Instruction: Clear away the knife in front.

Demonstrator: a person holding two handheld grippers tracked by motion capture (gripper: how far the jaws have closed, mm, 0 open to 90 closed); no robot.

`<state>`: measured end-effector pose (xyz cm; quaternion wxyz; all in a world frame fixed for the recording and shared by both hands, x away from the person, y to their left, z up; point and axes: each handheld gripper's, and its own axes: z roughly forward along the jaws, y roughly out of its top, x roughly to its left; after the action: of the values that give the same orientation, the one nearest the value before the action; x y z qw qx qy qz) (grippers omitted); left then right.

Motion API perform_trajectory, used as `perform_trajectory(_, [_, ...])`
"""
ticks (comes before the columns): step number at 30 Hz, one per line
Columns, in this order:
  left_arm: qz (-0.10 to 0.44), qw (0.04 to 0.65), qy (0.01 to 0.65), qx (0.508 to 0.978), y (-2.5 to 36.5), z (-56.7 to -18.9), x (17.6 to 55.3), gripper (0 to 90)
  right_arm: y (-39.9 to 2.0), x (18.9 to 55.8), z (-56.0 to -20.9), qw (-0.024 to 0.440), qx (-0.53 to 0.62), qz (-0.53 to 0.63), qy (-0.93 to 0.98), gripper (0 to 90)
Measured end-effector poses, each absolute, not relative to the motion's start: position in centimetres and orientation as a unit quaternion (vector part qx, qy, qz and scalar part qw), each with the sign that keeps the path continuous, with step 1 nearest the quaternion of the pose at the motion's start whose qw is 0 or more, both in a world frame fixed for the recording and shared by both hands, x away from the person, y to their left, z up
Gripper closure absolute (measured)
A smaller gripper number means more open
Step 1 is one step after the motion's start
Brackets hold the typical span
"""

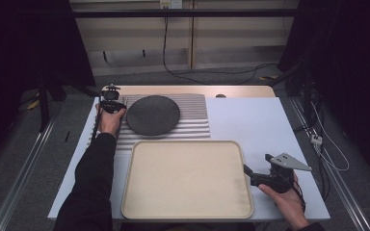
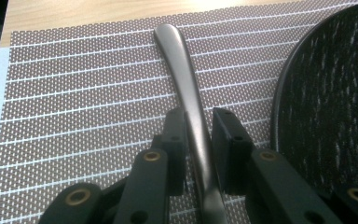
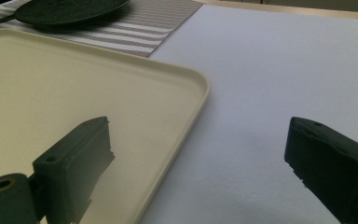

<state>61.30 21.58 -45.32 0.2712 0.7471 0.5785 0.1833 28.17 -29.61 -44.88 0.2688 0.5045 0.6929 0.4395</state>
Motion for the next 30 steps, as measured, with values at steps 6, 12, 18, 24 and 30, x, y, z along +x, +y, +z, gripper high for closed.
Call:
perform_trajectory(6, [0.167,0.258,0.586,0.750,21.53,-45.04,61.55,78.1,-29.57,28.14,-44.87,0.270,0.503,0.439,0.694,7.0])
perform_trajectory(12, [0.149,0.245,0.592,0.753,21.60,-44.73,61.64,79.7,-29.57,28.12,-44.87,0.270,0.503,0.438,0.694,7.0])
perform_trajectory(18, [0.149,0.237,0.585,0.761,21.57,-44.62,61.61,79.7,-29.56,28.14,-44.89,0.269,0.503,0.438,0.695,7.0])
perform_trajectory(24, [0.154,0.234,0.577,0.768,21.42,-44.63,61.50,79.4,-29.55,28.27,-44.95,0.267,0.504,0.439,0.695,7.0])
perform_trajectory(30, [0.149,0.229,0.581,0.767,21.41,-44.53,61.58,79.7,-29.54,28.27,-44.96,0.266,0.504,0.438,0.696,7.0])
